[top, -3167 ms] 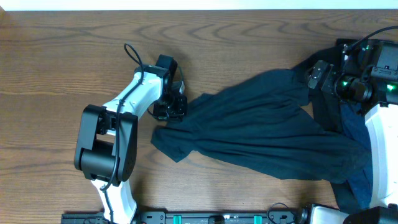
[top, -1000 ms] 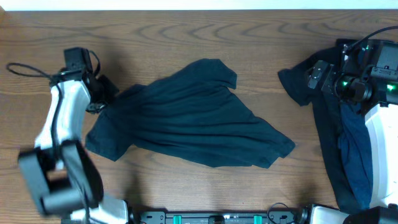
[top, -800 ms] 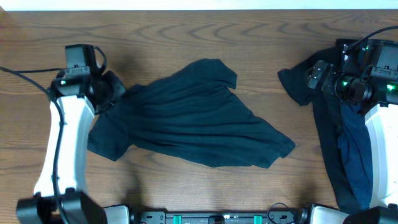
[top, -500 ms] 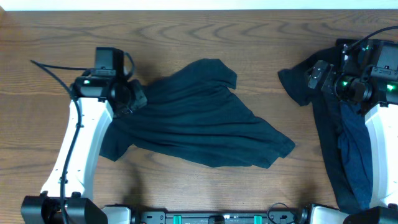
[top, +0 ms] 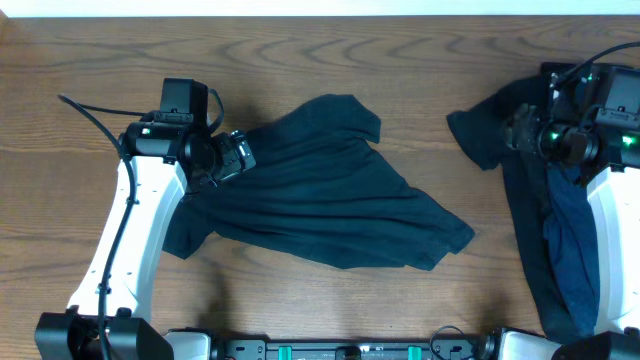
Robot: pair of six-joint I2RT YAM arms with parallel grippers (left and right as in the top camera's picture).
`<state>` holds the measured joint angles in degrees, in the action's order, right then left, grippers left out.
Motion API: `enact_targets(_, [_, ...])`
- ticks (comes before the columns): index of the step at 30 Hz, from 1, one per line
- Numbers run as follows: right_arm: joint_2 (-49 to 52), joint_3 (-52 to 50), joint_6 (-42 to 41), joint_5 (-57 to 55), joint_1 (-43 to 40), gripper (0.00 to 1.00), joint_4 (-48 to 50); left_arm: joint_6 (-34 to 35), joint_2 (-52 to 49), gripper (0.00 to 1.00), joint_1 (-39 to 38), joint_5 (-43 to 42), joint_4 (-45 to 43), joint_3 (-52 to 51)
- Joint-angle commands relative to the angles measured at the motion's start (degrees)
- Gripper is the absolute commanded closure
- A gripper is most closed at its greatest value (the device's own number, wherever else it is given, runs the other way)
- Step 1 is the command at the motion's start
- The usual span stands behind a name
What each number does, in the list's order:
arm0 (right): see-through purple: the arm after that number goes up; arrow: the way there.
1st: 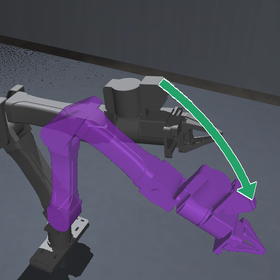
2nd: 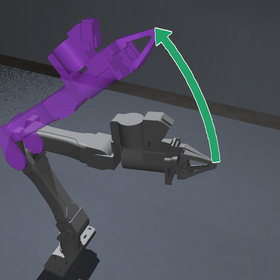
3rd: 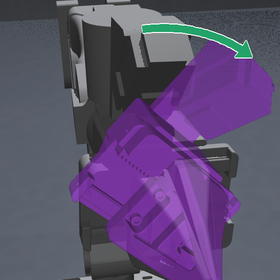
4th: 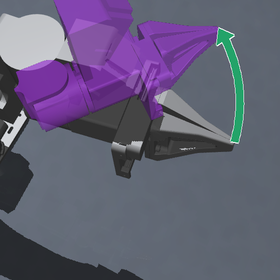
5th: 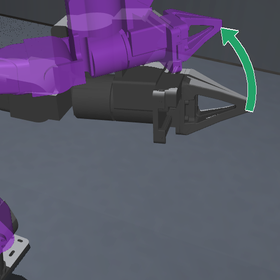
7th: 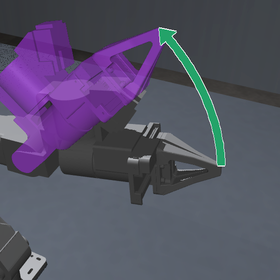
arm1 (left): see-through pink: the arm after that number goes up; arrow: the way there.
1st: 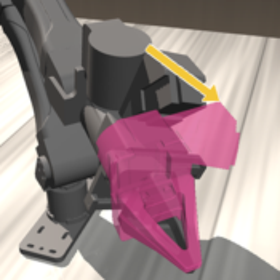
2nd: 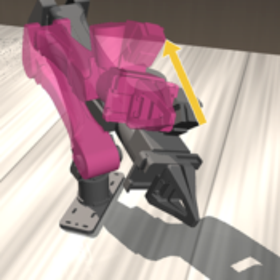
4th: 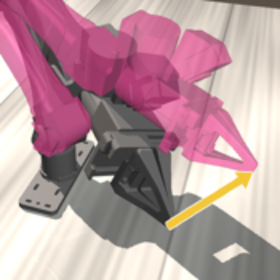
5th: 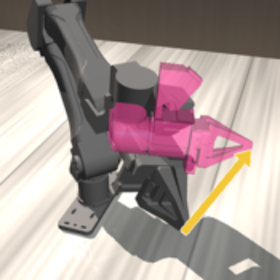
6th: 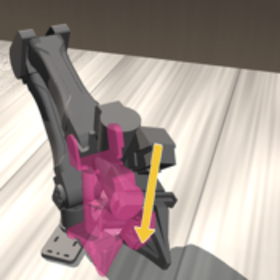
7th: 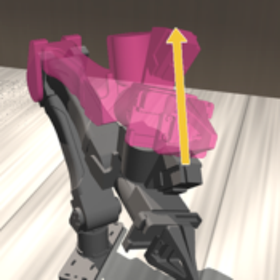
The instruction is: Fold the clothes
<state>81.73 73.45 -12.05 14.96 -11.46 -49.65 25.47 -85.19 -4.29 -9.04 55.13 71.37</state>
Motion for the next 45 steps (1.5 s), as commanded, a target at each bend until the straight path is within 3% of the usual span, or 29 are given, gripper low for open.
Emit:
enact_targets(1, [2.2, 0.2, 4.4, 0.3, 0.4, 0.99, -0.2, -0.3, -0.6, 0.02, -0.1, 0.0, 0.1, 0.0])
enact_targets(14, [21.1, 0.2, 15.8, 2.8, 1.8, 0.99, 11.7, -0.3, -0.6, 0.02, -0.1, 0.0, 0.1, 0.0])
enact_targets(25, [32.3, 0.2, 19.0, 7.2, 3.6, 0.99, 19.5, -0.3, -0.6, 0.02, -0.1, 0.0, 0.1, 0.0])
enact_targets(29, [35.9, 0.2, 19.0, 2.2, 4.0, 0.99, 20.8, -0.3, -0.6, 0.02, -0.1, 0.0, 0.1, 0.0])
enact_targets(33, [38.0, 0.2, 18.6, -9.7, 3.7, 0.99, 21.4, -0.3, -0.6, 0.02, -0.1, 0.0, 0.1, 0.0])
enact_targets(38, [38.1, 0.5, 12.2, -25.2, 2.3, 0.99, 23.6, -0.3, -0.6, 0.02, -0.1, 0.0, 0.1, 0.0])
enact_targets(45, [38.1, 1.1, 11.9, -24.2, 0.4, 0.95, 28.2, -0.3, -0.6, 0.02, -0.1, 0.0, 0.1, 0.0])
